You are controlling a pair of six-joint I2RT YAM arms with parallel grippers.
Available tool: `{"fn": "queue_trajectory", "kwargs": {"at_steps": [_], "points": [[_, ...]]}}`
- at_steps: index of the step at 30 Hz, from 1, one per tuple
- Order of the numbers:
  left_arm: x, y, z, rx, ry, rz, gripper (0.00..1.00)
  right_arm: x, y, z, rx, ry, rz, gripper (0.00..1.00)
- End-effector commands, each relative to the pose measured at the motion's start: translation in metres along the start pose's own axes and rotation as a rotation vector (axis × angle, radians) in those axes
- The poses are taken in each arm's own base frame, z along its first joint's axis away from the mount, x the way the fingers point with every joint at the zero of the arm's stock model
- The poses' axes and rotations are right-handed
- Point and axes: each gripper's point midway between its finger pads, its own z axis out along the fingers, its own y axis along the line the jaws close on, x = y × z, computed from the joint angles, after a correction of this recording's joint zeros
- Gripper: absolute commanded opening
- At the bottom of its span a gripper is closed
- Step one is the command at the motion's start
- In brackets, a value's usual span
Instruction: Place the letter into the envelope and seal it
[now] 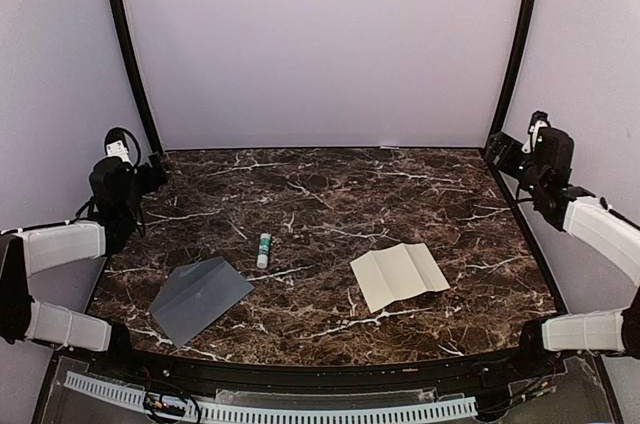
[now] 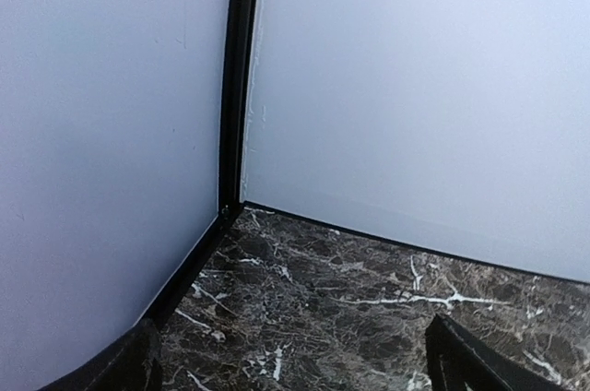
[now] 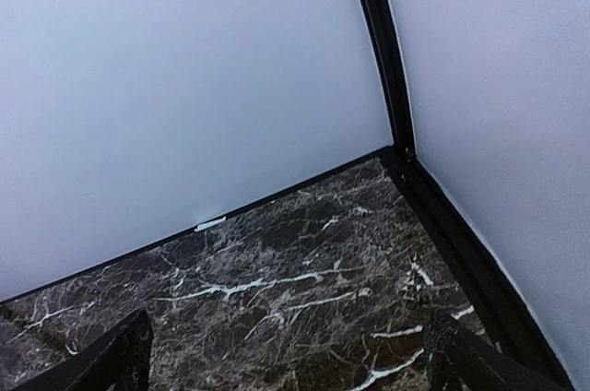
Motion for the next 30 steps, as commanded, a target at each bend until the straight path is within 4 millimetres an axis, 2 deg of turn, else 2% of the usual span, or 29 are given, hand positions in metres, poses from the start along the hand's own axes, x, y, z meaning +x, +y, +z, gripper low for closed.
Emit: {"fn": "queue_trajectory", "kwargs": {"at_steps": [1,2,3,4,5,6,7,8,9,10,11,14,15,16,19,22,23,24,25,26,27,28,29,30], "points": [[-0.001,0.004,-0.009,-0.028,0.11,-0.205,0.99,0.04,0.018,-0.021,-0.118,0.261,0.165,0.99],[0.0,-0.015,-0.012,0.084,0.131,-0.216,0.99,0.043,0.024,-0.027,-0.16,0.281,0.183,0.99],[-0.004,-0.025,-0.014,0.148,0.128,-0.223,0.99,0.047,0.03,-0.034,-0.195,0.302,0.206,0.99],[-0.003,-0.05,-0.02,0.289,0.16,-0.223,0.99,0.051,0.034,-0.041,-0.224,0.321,0.231,0.99],[-0.001,-0.062,-0.024,0.36,0.181,-0.222,0.99,0.056,0.037,-0.048,-0.252,0.341,0.254,0.99],[-0.002,-0.085,-0.034,0.505,0.216,-0.225,0.99,0.062,0.039,-0.054,-0.265,0.363,0.285,0.99],[0.003,-0.097,-0.037,0.576,0.247,-0.23,0.98,0.068,0.039,-0.06,-0.27,0.391,0.316,0.99],[0.002,-0.118,-0.051,0.718,0.287,-0.248,0.97,0.075,0.042,-0.065,-0.286,0.42,0.34,0.99],[0.006,-0.13,-0.055,0.795,0.312,-0.261,0.95,0.082,0.044,-0.07,-0.295,0.452,0.362,0.99],[0.013,-0.147,-0.067,0.923,0.374,-0.291,0.94,0.09,0.046,-0.075,-0.301,0.484,0.379,0.99],[0.008,-0.162,-0.078,1.01,0.369,-0.291,0.93,0.097,0.048,-0.079,-0.311,0.514,0.392,0.99],[0.018,-0.215,-0.118,1.261,0.449,-0.238,0.92,0.116,0.059,-0.092,-0.359,0.571,0.412,0.99],[0.027,-0.224,-0.125,1.291,0.482,-0.204,0.93,0.123,0.06,-0.095,-0.369,0.581,0.412,0.98],[0.028,-0.244,-0.137,1.354,0.503,-0.181,0.93,0.126,0.062,-0.097,-0.378,0.584,0.411,0.99],[0.036,-0.273,-0.165,1.516,0.579,-0.171,0.91,0.138,0.058,-0.099,-0.375,0.597,0.412,0.99],[0.048,-0.305,-0.184,1.626,0.656,-0.161,0.9,0.143,0.058,-0.101,-0.39,0.599,0.414,0.99],[0.043,-0.314,-0.185,1.649,0.642,-0.14,0.9,0.144,0.059,-0.102,-0.396,0.6,0.413,0.99],[0.063,-0.325,-0.194,1.657,0.724,-0.126,0.9,0.146,0.059,-0.103,-0.401,0.606,0.412,0.99],[0.058,-0.336,-0.192,1.673,0.7,-0.097,0.89,0.146,0.061,-0.104,-0.409,0.607,0.408,0.99],[0.078,-0.345,-0.2,1.677,0.776,-0.085,0.89,0.146,0.061,-0.105,-0.412,0.606,0.406,0.99],[0.074,-0.356,-0.2,1.699,0.763,-0.074,0.89,0.146,0.061,-0.106,-0.415,0.604,0.405,0.99],[0.092,-0.363,-0.205,1.705,0.821,-0.069,0.88,0.146,0.061,-0.108,-0.42,0.598,0.401,0.99],[0.086,-0.374,-0.205,1.726,0.805,-0.062,0.88,0.145,0.061,-0.109,-0.423,0.592,0.399,0.99],[0.107,-0.38,-0.21,1.724,0.873,-0.052,0.86,0.144,0.06,-0.11,-0.424,0.589,0.396,0.99]]}}
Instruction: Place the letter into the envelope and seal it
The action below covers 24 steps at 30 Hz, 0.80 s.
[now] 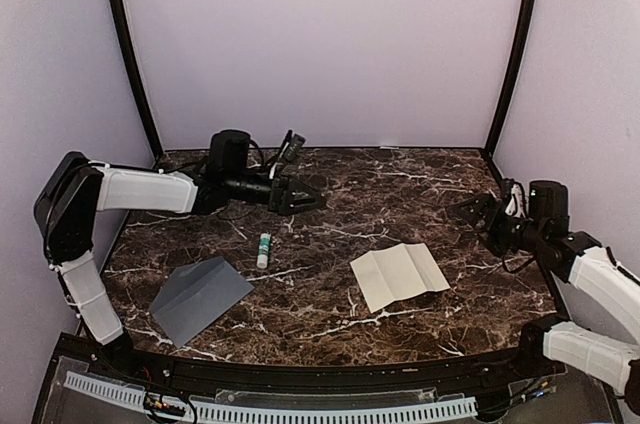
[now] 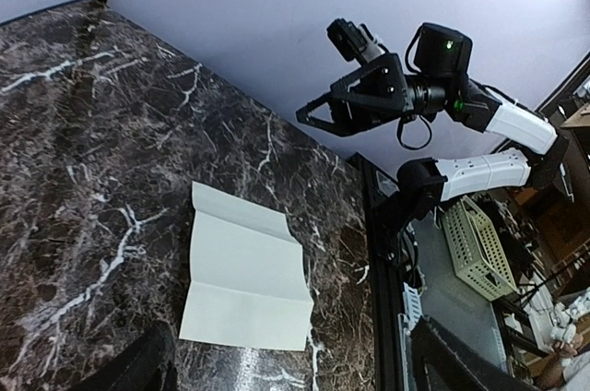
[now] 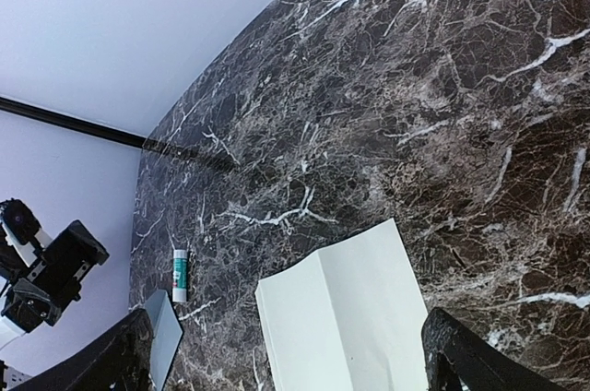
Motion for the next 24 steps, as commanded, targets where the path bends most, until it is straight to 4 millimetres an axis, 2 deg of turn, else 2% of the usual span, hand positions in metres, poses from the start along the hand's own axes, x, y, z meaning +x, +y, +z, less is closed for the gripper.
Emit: {"fn": "queue_trajectory", "kwargs": {"at_steps": [1,7,11,12,13,14,15,16,18,24], "points": [[0.024,0.002,0.045,0.074,0.135,-0.03,0.85,-0.002,0.012,-0.006,-0.053,-0.029,-0.037,0.99],[0.045,0.005,0.099,0.125,0.255,-0.049,0.83,0.0,0.016,-0.017,-0.071,-0.05,-0.059,0.99],[0.061,0.017,0.12,0.138,0.295,-0.069,0.82,0.0,0.018,-0.024,-0.072,-0.068,-0.072,0.98],[0.057,0.017,0.125,0.141,0.293,-0.06,0.82,0.0,0.018,-0.026,-0.072,-0.072,-0.074,0.99],[0.071,0.024,0.13,0.133,0.323,-0.088,0.82,0.0,0.018,-0.027,-0.073,-0.074,-0.077,0.99],[0.067,0.026,0.135,0.124,0.319,-0.071,0.82,0.0,0.019,-0.028,-0.076,-0.076,-0.077,0.99],[0.081,0.033,0.14,0.109,0.354,-0.1,0.82,0.0,0.019,-0.028,-0.078,-0.076,-0.078,0.99],[0.078,0.035,0.144,0.098,0.352,-0.083,0.81,0.001,0.019,-0.029,-0.082,-0.078,-0.078,0.99],[0.092,0.047,0.152,0.08,0.38,-0.108,0.8,0.001,0.02,-0.029,-0.086,-0.081,-0.078,0.98],[0.101,0.063,0.16,0.033,0.397,-0.125,0.8,0.002,0.019,-0.029,-0.088,-0.082,-0.082,0.99]]}}
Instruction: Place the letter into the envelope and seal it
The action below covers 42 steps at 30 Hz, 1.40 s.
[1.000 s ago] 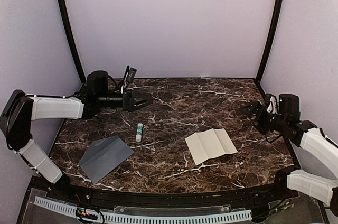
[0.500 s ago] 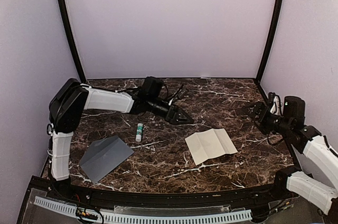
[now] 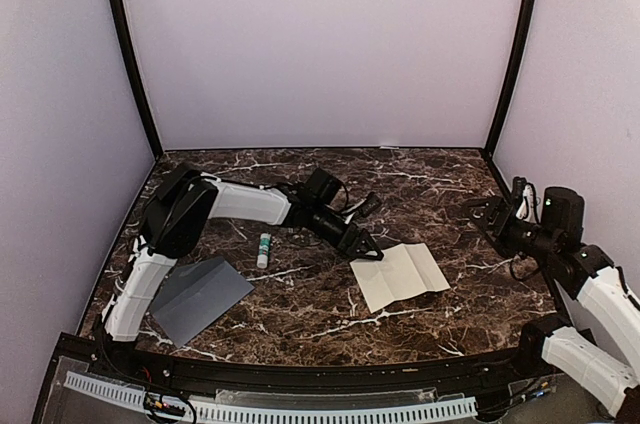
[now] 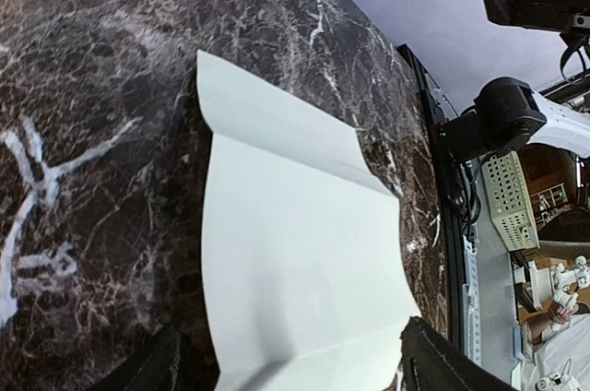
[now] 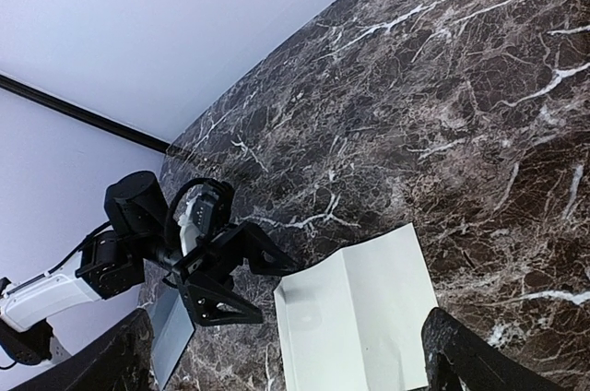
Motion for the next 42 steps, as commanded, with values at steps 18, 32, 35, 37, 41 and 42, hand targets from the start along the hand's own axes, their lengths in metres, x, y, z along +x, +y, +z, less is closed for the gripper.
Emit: {"fn": "queue_trajectory", "kwargs": {"at_steps": [18,32,35,37,41,42], "points": [[0.026,-0.018,0.015,0.017,0.113,-0.007,0.6,0.002,-0.002,0.0,-0.014,-0.019,-0.014,0.99],[0.014,-0.028,0.009,-0.016,0.062,-0.006,0.0,0.005,-0.003,0.004,-0.029,-0.014,-0.023,0.99],[-0.001,-0.045,-0.001,-0.002,0.012,0.029,0.0,0.006,0.002,0.006,-0.059,-0.003,-0.028,0.98],[-0.005,-0.053,-0.007,-0.005,-0.008,0.04,0.0,0.008,0.007,0.007,-0.093,0.013,-0.035,0.99],[-0.016,-0.067,-0.022,-0.035,-0.063,0.081,0.0,0.013,0.021,0.009,-0.175,0.047,-0.054,0.98],[-0.017,-0.071,-0.028,-0.048,-0.077,0.084,0.0,0.014,0.023,0.009,-0.188,0.055,-0.054,0.99]]}}
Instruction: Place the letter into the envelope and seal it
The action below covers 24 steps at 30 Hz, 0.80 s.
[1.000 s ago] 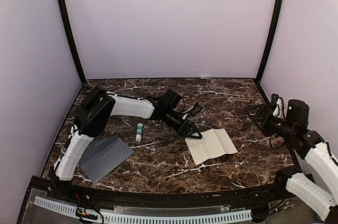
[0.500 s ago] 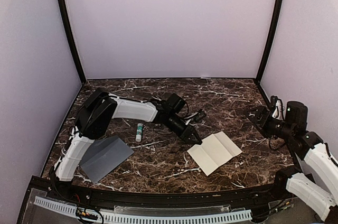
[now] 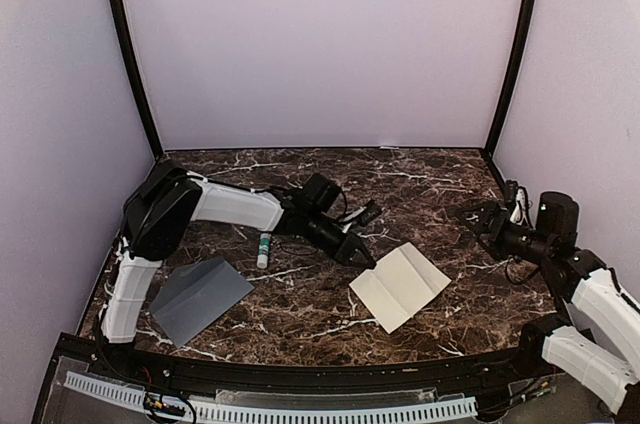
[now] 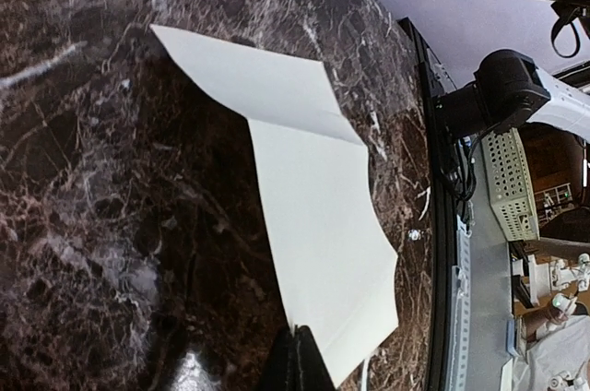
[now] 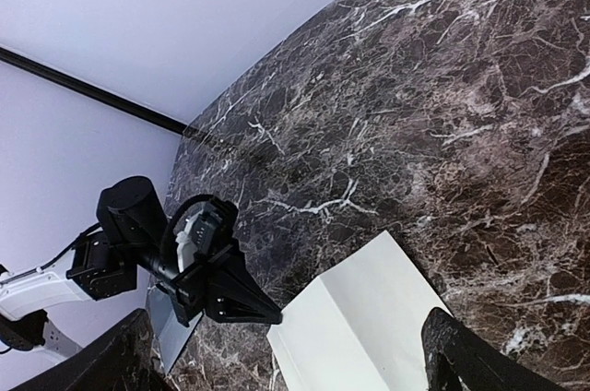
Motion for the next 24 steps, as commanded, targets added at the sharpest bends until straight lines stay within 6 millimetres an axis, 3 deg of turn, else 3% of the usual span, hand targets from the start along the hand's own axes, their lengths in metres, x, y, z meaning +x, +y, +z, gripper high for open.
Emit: {"fn": "queue_trajectory", "kwargs": {"at_steps": [1,8,16,20,24], "points": [[-0.05,-0.055,-0.042,-0.01,-0.168,0.149,0.0,0.001,0.025,0.003,-0.136,0.023,-0.053,0.99],[-0.05,-0.083,-0.075,-0.045,-0.25,0.216,0.0,0.012,0.057,0.004,-0.279,0.051,-0.183,0.99],[-0.032,-0.112,-0.094,-0.007,-0.207,0.292,0.0,0.03,0.092,0.016,-0.368,0.126,-0.378,0.99],[-0.027,-0.118,-0.101,-0.009,-0.205,0.308,0.0,0.037,0.094,0.032,-0.35,0.163,-0.437,0.98],[-0.023,-0.111,-0.099,-0.046,-0.189,0.304,0.0,0.037,0.088,0.044,-0.313,0.158,-0.478,0.99]]}}
